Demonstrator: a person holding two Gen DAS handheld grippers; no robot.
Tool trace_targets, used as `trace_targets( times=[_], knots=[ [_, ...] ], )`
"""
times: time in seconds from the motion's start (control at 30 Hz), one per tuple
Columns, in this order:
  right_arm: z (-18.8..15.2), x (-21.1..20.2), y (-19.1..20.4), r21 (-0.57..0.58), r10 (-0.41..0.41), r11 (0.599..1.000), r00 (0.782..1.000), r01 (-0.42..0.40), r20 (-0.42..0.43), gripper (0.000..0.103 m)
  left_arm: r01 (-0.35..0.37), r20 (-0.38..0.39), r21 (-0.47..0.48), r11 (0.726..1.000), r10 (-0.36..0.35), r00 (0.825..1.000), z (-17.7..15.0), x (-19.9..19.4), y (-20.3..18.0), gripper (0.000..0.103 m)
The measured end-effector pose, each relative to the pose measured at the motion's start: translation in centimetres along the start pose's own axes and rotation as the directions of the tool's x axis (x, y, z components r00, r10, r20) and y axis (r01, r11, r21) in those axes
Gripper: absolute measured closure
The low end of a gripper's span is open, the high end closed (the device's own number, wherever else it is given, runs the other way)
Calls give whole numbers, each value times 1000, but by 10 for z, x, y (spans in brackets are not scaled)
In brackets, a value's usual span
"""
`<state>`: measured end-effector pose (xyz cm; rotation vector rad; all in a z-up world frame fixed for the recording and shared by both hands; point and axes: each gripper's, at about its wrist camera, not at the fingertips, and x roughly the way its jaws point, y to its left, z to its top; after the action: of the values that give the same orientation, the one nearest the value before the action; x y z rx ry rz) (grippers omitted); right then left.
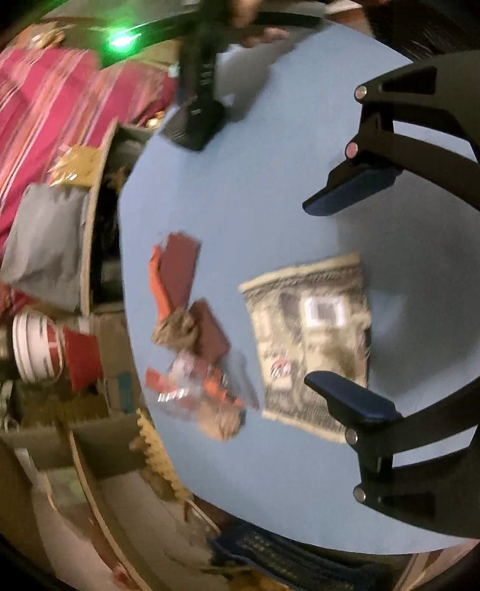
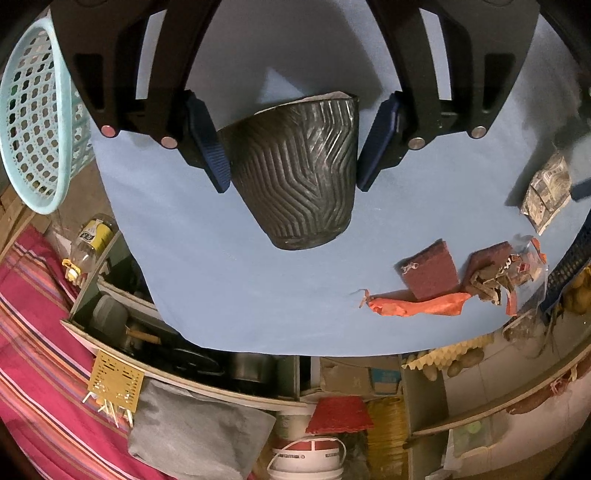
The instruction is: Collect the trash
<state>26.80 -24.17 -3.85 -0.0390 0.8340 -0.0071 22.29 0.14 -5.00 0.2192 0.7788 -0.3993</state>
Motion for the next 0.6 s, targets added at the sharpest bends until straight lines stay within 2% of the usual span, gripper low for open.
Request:
trace_targets(
  times=[0.1, 0.17, 0.27, 0.3, 0.33, 0.43, 0.5, 0.6],
  knots=[
    [0, 0, 0, 1, 0, 1000, 1000, 0, 0, 33, -33, -33, 16, 999, 33, 999, -4, 12, -2, 19],
    [0, 0, -1, 8, 4, 1000, 1000, -4, 1, 33, -19, -50, -15, 1000, 19, 999, -3, 16, 6, 19],
    [-1, 1, -3, 17, 9, 1000, 1000, -9, 2, 33, -13, -81, -12, 1000, 12, 997, -4, 23, 10, 21],
    [-1, 1, -3, 18, 8, 1000, 1000, -8, 2, 33, 0, -94, -20, 1000, -2, 996, -5, 25, 11, 30],
    [0, 1, -3, 17, 7, 1000, 1000, -7, 3, 33, 26, -103, -33, 999, -29, 994, -5, 27, 13, 33],
    [0, 1, -3, 17, 7, 1000, 1000, -7, 3, 33, 50, -90, -20, 999, -51, 995, -6, 24, 12, 47],
    [0, 1, -3, 14, 5, 1000, 1000, -6, 3, 33, 66, -85, -5, 998, -66, 994, -6, 22, 7, 61],
    [0, 1, -2, 5, 1, 1000, 1000, -1, 0, 33, 78, -83, 22, 997, -76, 994, -6, 20, -1, 73]
  ],
)
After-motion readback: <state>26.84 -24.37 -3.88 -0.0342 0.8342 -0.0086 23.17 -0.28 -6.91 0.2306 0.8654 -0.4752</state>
